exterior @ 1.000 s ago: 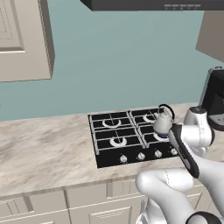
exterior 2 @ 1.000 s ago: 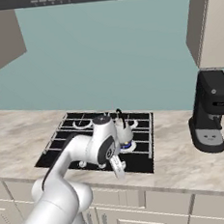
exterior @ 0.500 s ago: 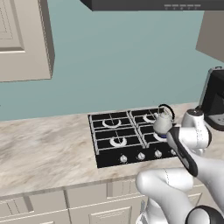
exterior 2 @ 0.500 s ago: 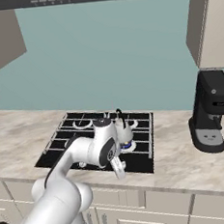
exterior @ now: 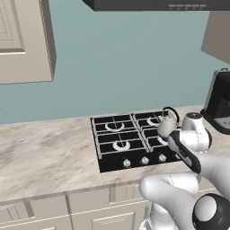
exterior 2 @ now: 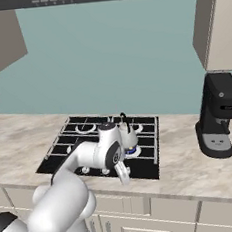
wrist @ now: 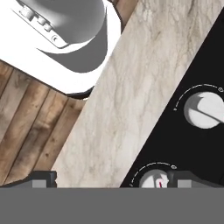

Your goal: Lower the heat of the kettle.

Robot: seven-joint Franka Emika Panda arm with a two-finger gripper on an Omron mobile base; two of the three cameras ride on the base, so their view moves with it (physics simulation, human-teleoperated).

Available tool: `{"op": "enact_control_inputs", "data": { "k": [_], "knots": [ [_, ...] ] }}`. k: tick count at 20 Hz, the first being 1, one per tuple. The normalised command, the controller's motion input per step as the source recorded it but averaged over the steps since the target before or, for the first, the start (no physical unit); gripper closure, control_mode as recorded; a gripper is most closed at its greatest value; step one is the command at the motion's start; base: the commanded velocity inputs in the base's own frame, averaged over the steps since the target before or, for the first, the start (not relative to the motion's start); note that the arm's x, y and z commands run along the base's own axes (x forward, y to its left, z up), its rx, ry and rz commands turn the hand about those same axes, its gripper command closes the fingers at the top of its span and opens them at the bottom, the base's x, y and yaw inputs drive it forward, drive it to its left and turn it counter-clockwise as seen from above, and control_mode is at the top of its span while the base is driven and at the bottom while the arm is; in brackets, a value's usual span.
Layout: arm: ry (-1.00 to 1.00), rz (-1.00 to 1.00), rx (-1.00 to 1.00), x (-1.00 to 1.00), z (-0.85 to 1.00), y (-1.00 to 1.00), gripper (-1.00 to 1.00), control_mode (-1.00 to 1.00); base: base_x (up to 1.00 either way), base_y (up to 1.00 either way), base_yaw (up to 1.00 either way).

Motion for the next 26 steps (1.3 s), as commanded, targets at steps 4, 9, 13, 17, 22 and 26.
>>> {"op": "enact_control_inputs", "data": {
  "k": [4, 9, 13, 17, 22, 26],
  "knots": [
    [0.05, 0.00, 0.00, 0.14, -0.15, 0.00, -1.00, -1.00, 0.00, 0.00, 0.00],
    [0.03, 0.00, 0.00, 0.14, -0.10, 0.00, -1.00, -1.00, 0.00, 0.00, 0.00],
    [0.00, 0.00, 0.00, 0.14, -0.09, 0.00, -1.00, -1.00, 0.00, 0.00, 0.00],
    [0.00, 0.00, 0.00, 0.09, -0.15, 0.00, -1.00, -1.00, 0.00, 0.00, 0.00],
    [0.00, 0.00, 0.00, 0.09, -0.16, 0.00, -1.00, -1.00, 0.00, 0.00, 0.00],
    [0.00, 0.00, 0.00, 0.05, -0.10, 0.00, -1.00, -1.00, 0.00, 0.00, 0.00]
  ]
}}
